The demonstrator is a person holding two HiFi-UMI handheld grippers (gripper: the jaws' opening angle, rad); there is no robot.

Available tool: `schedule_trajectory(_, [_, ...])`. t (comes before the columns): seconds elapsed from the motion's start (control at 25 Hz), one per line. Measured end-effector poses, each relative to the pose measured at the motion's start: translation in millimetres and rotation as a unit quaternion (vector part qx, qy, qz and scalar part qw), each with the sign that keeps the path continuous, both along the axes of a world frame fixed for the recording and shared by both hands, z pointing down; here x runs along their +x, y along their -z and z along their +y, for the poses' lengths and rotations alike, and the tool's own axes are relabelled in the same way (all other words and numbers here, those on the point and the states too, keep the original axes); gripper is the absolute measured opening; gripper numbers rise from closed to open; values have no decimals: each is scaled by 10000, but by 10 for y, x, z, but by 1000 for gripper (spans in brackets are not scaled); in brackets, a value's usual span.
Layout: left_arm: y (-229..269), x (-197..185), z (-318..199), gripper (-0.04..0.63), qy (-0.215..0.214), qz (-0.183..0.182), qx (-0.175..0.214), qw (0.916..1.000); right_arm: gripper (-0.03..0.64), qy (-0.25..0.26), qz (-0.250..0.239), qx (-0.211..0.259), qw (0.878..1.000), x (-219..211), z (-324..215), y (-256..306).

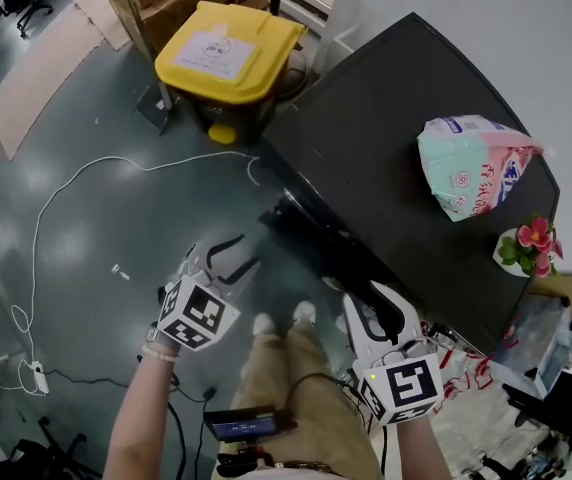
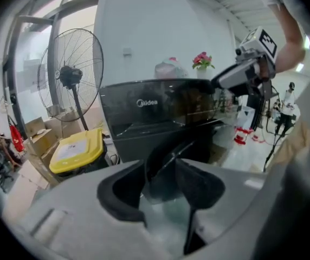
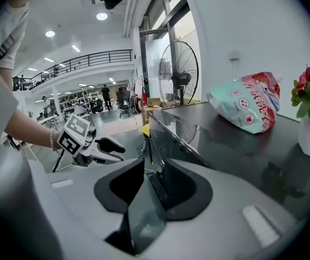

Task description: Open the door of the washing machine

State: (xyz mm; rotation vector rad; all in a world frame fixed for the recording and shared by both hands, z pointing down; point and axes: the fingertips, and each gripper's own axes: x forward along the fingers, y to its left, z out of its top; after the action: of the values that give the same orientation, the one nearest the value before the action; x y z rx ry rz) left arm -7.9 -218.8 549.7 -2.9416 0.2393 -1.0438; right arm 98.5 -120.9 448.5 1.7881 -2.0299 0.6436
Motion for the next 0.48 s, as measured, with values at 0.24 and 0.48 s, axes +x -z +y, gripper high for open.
schedule_trajectory(0.24, [-385,104,-143,167,153,-168,10,9997,101,54,-119,-45,9999,6,-13,-194])
schedule_trajectory(0.48, [-751,214,-238,175,94,-507,83,9986,101,71,-182,-80,9998,58,-44,-363])
